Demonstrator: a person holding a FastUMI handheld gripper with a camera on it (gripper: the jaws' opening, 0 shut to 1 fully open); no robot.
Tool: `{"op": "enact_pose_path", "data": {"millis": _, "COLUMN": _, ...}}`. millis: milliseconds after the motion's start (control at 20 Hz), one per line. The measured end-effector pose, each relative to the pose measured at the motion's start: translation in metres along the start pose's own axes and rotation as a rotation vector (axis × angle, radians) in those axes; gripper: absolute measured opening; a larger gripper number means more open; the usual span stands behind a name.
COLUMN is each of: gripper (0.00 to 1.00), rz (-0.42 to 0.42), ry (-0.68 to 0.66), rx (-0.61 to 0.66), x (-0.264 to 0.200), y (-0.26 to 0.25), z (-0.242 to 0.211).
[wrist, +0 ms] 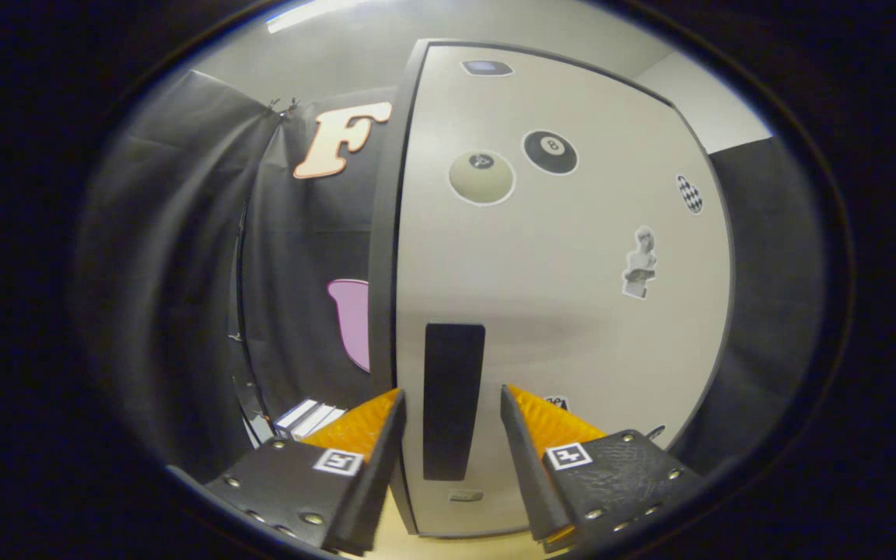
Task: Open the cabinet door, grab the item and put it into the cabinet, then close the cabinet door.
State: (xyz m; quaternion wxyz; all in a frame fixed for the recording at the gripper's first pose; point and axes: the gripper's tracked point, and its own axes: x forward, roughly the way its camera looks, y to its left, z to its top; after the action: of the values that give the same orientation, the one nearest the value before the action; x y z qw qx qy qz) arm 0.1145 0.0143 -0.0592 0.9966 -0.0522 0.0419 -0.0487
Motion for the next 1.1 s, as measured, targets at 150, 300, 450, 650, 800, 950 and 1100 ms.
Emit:
{"op": "enact_pose_path", "data": {"millis": 150, "gripper": 0.57, "rz": 0.003, "ry": 0.016, "rx": -0.009, "x": 0.009, "y": 0.003, "z": -0.004}}
{"op": "enact_pose_path", "data": {"millis": 300, "gripper": 0.57, "rz": 0.017, "ry": 0.005, "rx": -0.022, "x": 0.014, "y": 0.004, "z": -0.004}}
{"op": "enact_pose_path", "data": {"millis": 450, "gripper": 0.37, "rz": 0.022, "ry": -0.002, "rx": -0.045, "x": 0.011, "y": 0.009, "z": -0.004}}
{"op": "enact_pose_path", "data": {"millis": 650, "gripper": 0.17, "rz": 0.039, "ry": 0.001, "rx": 0.000, "x": 0.010, "y": 0.008, "z": -0.005}}
{"op": "enact_pose_path", "data": {"millis": 800, "gripper": 0.11, "rz": 0.054, "ry": 0.024, "rx": -0.006, "x": 0.008, "y": 0.007, "z": -0.006}}
{"op": "enact_pose_path", "data": {"millis": 950, "gripper": 0.11, "rz": 0.085, "ry": 0.033, "rx": -0.005, "x": 0.001, "y": 0.007, "z": -0.006}}
{"op": "enact_pose_path", "data": {"millis": 1100, "gripper": 0.11, "rz": 0.117, "ry": 0.041, "rx": -0.009, "x": -0.016, "y": 0.007, "z": -0.004}}
